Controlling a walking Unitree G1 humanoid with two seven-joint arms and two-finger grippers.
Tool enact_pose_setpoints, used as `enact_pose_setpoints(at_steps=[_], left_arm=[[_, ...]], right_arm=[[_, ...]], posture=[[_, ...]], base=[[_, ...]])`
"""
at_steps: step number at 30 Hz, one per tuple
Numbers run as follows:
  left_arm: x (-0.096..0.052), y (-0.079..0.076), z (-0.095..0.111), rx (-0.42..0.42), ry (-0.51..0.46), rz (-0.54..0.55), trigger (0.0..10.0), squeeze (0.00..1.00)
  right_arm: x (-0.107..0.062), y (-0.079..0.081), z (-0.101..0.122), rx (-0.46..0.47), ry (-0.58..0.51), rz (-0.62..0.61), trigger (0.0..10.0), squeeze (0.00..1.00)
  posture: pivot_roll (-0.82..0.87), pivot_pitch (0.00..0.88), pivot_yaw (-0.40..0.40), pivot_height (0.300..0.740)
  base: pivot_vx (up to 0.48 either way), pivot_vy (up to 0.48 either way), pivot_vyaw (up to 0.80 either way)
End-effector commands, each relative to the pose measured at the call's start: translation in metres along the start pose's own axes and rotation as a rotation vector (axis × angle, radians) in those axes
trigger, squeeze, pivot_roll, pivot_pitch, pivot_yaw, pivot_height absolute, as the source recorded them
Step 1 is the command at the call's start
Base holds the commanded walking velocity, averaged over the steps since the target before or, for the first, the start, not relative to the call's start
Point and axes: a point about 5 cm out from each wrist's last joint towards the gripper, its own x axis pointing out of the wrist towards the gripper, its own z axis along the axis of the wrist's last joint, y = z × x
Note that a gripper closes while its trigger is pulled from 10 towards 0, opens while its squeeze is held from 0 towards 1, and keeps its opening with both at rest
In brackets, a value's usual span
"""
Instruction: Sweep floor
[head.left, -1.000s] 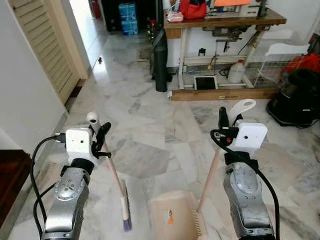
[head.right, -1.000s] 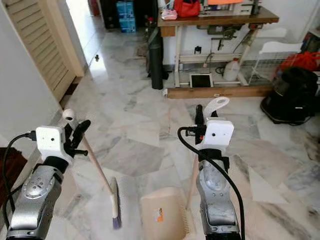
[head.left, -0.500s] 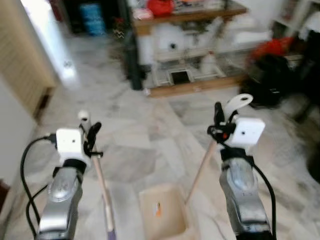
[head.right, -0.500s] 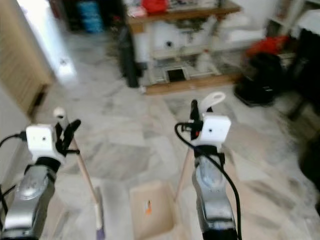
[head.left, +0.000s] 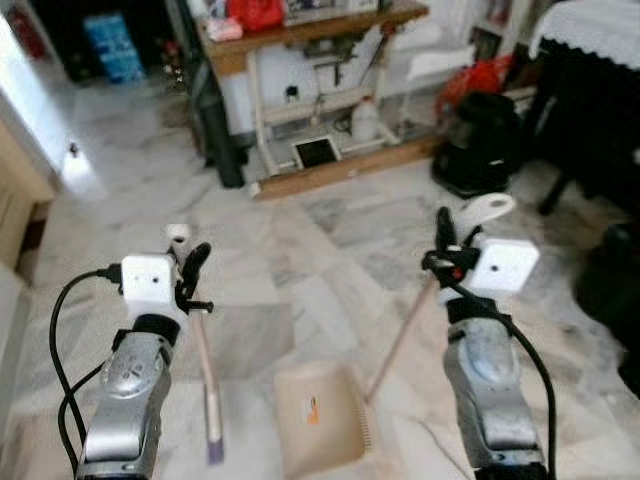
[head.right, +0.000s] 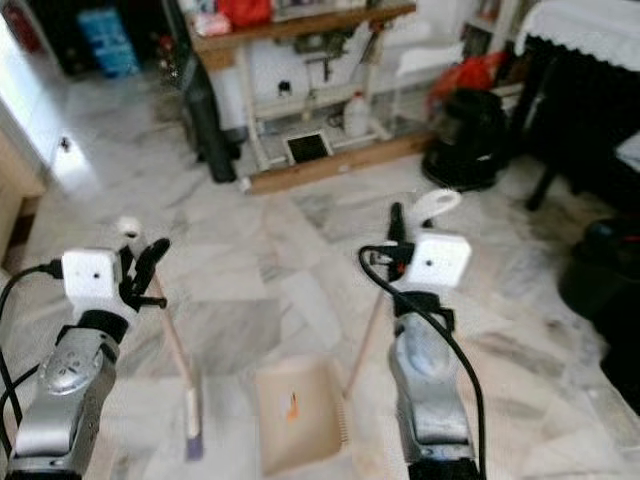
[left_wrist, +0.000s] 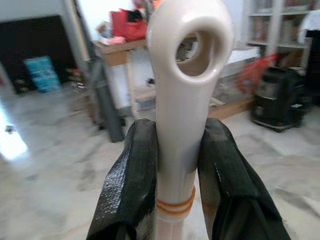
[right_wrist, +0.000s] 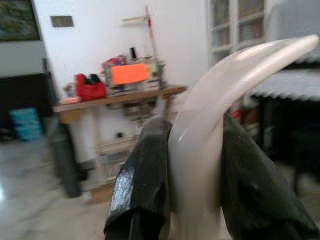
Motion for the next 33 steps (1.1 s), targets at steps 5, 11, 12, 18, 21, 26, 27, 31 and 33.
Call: enact_pose_setpoints(at_steps=[5,11,12,18,21,26,27,31,33], left_arm=[[-0.0002,-0.0010,0.0095,0.001,-0.046,-0.010,10.0,0.00],[0.0000,-0.0011,0.0087,-0.003,-0.038,-0.006,10.0,0.00],[0.0002,-0.0011,0.0088,-0.003,-0.038,-0.006,10.0,0.00],[0.0001,-0.0020,0.0092,-0.006,-0.041,-0.010,10.0,0.00],[0.0006,-0.0019,0.0092,-0.011,-0.038,-0.006,10.0,0.00],[0.0004,-0.0023,0.0095,-0.005,-0.043,-0.011,10.0,0.00],[0.0003,-0.0023,0.0092,-0.007,-0.039,-0.011,10.0,0.00],[0.0001,-0.0026,0.0088,-0.011,-0.038,-0.010,10.0,0.00],[0.0000,-0.0030,0.0091,-0.007,-0.040,-0.013,10.0,0.00]], right_arm=[[0.0020,0.0029,0.0106,0.006,-0.043,0.010,10.0,0.00],[0.0018,0.0031,0.0104,0.006,-0.042,0.011,10.0,0.00],[0.0019,0.0032,0.0105,0.005,-0.042,0.011,10.0,0.00],[0.0017,0.0031,0.0106,0.002,-0.042,0.011,10.0,0.00],[0.0017,0.0030,0.0106,0.004,-0.042,0.012,10.0,0.00],[0.0017,0.0031,0.0106,0.004,-0.041,0.013,10.0,0.00],[0.0016,0.0032,0.0106,0.003,-0.042,0.013,10.0,0.00],[0.0015,0.0033,0.0107,0.002,-0.042,0.013,10.0,0.00],[0.0015,0.0030,0.0108,0.003,-0.042,0.013,10.0,0.00]], posture=[[-0.04,0.048,0.066,0.740],[-0.04,0.050,0.066,0.740],[-0.04,0.052,0.065,0.740],[-0.04,0.050,0.064,0.740],[-0.04,0.050,0.064,0.740],[-0.04,0.048,0.063,0.740],[-0.04,0.048,0.063,0.740],[-0.04,0.048,0.063,0.740],[-0.05,0.053,0.063,0.740]], base=[[0.000,0.331,-0.79],[0.000,0.067,-0.79],[0.000,0.480,-0.79],[0.000,0.147,-0.79],[0.000,0.300,-0.79],[0.000,0.288,-0.79],[0.000,0.000,-0.79],[0.000,0.480,-0.79],[0.000,0.195,-0.79]])
